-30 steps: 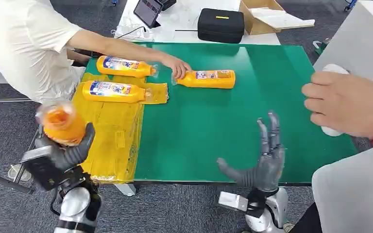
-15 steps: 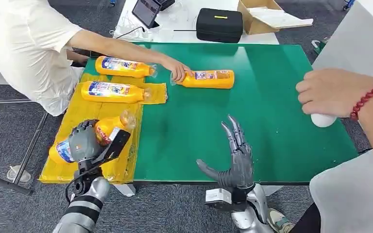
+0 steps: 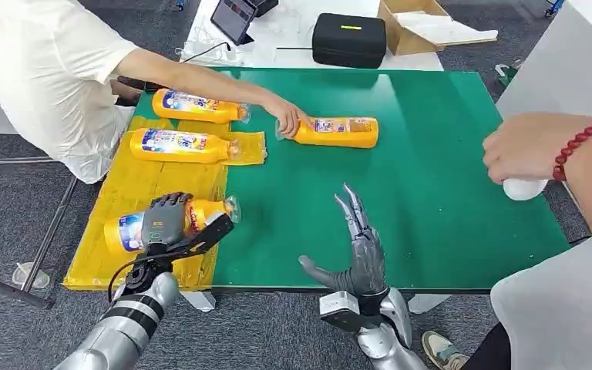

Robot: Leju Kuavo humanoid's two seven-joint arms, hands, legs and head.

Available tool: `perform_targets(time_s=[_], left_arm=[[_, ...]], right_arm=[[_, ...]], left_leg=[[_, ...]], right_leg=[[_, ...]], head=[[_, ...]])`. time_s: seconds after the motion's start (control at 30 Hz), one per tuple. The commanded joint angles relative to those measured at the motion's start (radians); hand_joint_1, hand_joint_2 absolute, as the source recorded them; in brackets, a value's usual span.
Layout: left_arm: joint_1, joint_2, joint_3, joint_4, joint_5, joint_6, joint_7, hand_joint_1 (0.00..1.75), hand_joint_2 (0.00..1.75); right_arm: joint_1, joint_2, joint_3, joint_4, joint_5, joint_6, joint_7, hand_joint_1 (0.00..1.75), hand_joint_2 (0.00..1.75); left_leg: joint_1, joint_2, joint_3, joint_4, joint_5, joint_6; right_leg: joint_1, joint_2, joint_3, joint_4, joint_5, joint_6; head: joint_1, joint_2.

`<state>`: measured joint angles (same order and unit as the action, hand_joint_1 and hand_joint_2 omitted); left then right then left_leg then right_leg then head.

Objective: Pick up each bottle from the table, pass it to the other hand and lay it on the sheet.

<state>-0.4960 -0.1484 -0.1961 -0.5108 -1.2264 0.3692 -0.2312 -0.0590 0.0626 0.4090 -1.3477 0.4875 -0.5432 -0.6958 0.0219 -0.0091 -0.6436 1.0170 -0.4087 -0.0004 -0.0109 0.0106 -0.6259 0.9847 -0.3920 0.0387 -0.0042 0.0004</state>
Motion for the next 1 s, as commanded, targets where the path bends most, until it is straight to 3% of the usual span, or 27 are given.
perform_targets(time_s=[0.03, 0.17, 0.33, 0.73, 0.93, 1.0], left_arm=[[-0.042, 0.049, -0.109, 0.097, 0.043, -0.13, -0.064, 0.0, 1.75], [-0.04, 0.052, -0.116, 0.094, 0.056, -0.157, -0.076, 0.0, 1.75], [-0.051, 0.086, -0.17, 0.099, 0.091, -0.295, -0.137, 0.0, 1.75], [-0.047, 0.097, -0.179, 0.093, 0.138, -0.334, -0.172, 0.0, 1.75], [-0.01, 0.084, -0.216, 0.002, 0.197, -0.247, -0.231, 0.0, 1.75], [0.041, 0.065, -0.235, -0.12, 0.272, -0.157, -0.242, 0.0, 1.75]], right_arm=[[-0.056, -0.03, 0.059, 0.104, -0.04, -0.002, -0.002, 0.0, 1.75], [-0.058, -0.034, 0.065, 0.107, -0.046, -0.001, -0.002, 0.0, 1.75], [-0.077, -0.045, 0.095, 0.122, -0.078, 0.005, -0.002, 0.0, 1.75], [-0.089, -0.054, 0.114, 0.13, -0.095, -0.005, -0.002, 0.0, 1.75], [-0.09, -0.065, 0.122, 0.136, -0.086, -0.035, -0.002, 0.0, 1.75], [-0.074, -0.053, 0.077, 0.171, 0.047, -0.103, -0.002, 0.0, 1.75]], left_leg=[[-0.001, 0.003, 0.006, -0.001, -0.002, 0.001], [0.0, 0.002, 0.004, -0.001, -0.001, 0.001], [-0.001, 0.003, 0.006, -0.001, -0.002, 0.001], [-0.001, 0.004, 0.01, -0.002, -0.002, 0.002], [-0.001, 0.003, 0.007, -0.001, -0.001, 0.001], [-0.001, 0.001, 0.006, -0.001, -0.001, 0.001]], right_leg=[[0.0, 0.001, 0.005, -0.001, -0.001, -0.001], [0.0, 0.001, 0.004, -0.001, -0.001, -0.001], [0.0, 0.002, 0.005, -0.001, -0.001, -0.001], [-0.001, 0.002, 0.008, -0.001, -0.001, -0.002], [0.0, 0.001, 0.006, -0.001, 0.0, -0.001], [-0.001, 0.0, 0.006, -0.001, -0.001, -0.001]], head=[[0.0, 0.0], [0.0, 0.0], [0.0, 0.0], [0.0, 0.0], [0.0, 0.0], [0.0, 0.0]])
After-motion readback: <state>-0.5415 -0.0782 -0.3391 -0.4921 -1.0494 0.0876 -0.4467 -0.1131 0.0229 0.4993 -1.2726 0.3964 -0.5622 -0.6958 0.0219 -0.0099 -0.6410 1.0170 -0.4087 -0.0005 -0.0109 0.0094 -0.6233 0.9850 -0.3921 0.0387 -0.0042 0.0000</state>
